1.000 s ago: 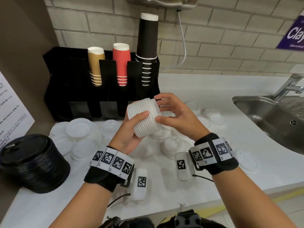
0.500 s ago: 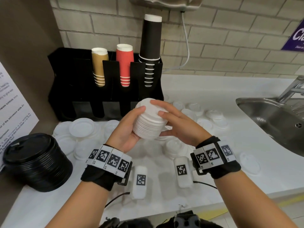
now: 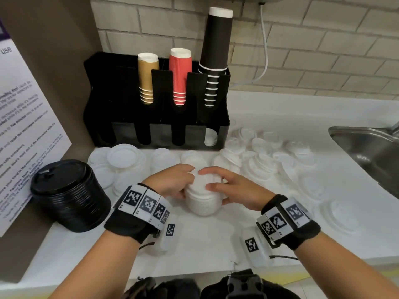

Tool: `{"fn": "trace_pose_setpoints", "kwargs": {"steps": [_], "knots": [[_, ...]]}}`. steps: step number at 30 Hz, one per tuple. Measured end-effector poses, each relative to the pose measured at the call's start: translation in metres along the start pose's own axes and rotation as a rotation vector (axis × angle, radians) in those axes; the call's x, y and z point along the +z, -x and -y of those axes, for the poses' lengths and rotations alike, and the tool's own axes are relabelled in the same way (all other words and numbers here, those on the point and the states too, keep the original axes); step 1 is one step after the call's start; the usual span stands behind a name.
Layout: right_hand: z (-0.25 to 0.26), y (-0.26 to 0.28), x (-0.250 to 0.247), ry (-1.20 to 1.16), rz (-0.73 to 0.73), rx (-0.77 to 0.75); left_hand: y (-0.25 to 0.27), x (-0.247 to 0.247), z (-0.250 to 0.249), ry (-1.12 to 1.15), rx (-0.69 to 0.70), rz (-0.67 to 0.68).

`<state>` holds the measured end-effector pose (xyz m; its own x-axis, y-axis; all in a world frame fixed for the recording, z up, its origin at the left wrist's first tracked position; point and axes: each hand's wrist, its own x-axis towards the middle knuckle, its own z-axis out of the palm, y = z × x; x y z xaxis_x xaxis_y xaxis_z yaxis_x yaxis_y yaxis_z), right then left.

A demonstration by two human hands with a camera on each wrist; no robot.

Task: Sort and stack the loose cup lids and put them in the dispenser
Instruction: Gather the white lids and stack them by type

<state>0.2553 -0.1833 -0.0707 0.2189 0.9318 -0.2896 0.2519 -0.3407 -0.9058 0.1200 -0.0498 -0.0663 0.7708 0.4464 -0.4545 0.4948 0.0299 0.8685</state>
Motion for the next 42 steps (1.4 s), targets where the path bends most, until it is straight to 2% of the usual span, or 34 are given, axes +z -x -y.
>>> {"fn": "trace_pose_setpoints", "kwargs": {"steps": [4,8,11,13,15,17,19,21,27,30,36,42], "knots": [[-0.007,0.001,0.006,0.278,-0.009,-0.073,0.004,0.0,0.008,-0.172,0.041,0.042],[-0.014,0.001,0.01,0.547,-0.059,-0.034,0.003,0.002,0.017,-0.502,0.123,-0.04],[-0.015,0.002,0.013,0.738,-0.066,-0.071,0.001,0.005,0.018,-0.596,0.169,-0.087],[-0.012,0.002,0.001,0.704,-0.093,-0.091,-0.001,0.007,0.017,-0.587,0.186,-0.1],[-0.011,-0.001,-0.023,0.646,-0.214,-0.112,-0.001,0.005,0.017,-0.583,0.187,-0.105],[-0.013,-0.002,-0.05,0.76,-0.293,-0.039,-0.001,0.005,0.018,-0.583,0.165,-0.096],[-0.02,-0.002,-0.064,0.931,-0.235,0.119,-0.002,0.006,0.02,-0.581,0.165,-0.108],[-0.028,-0.004,-0.067,1.041,-0.181,0.185,-0.002,0.008,0.02,-0.585,0.18,-0.137],[-0.038,-0.01,-0.063,1.02,-0.135,0.225,0.001,0.01,0.02,-0.549,0.176,-0.162],[-0.034,-0.005,-0.067,0.928,-0.118,0.215,0.002,0.009,0.019,-0.534,0.182,-0.159],[-0.022,0.02,-0.095,0.715,-0.204,-0.077,0.001,0.006,0.02,-0.488,0.187,-0.138],[-0.018,0.032,-0.096,0.665,-0.255,-0.241,0.0,0.006,0.02,-0.497,0.177,-0.143]]}}
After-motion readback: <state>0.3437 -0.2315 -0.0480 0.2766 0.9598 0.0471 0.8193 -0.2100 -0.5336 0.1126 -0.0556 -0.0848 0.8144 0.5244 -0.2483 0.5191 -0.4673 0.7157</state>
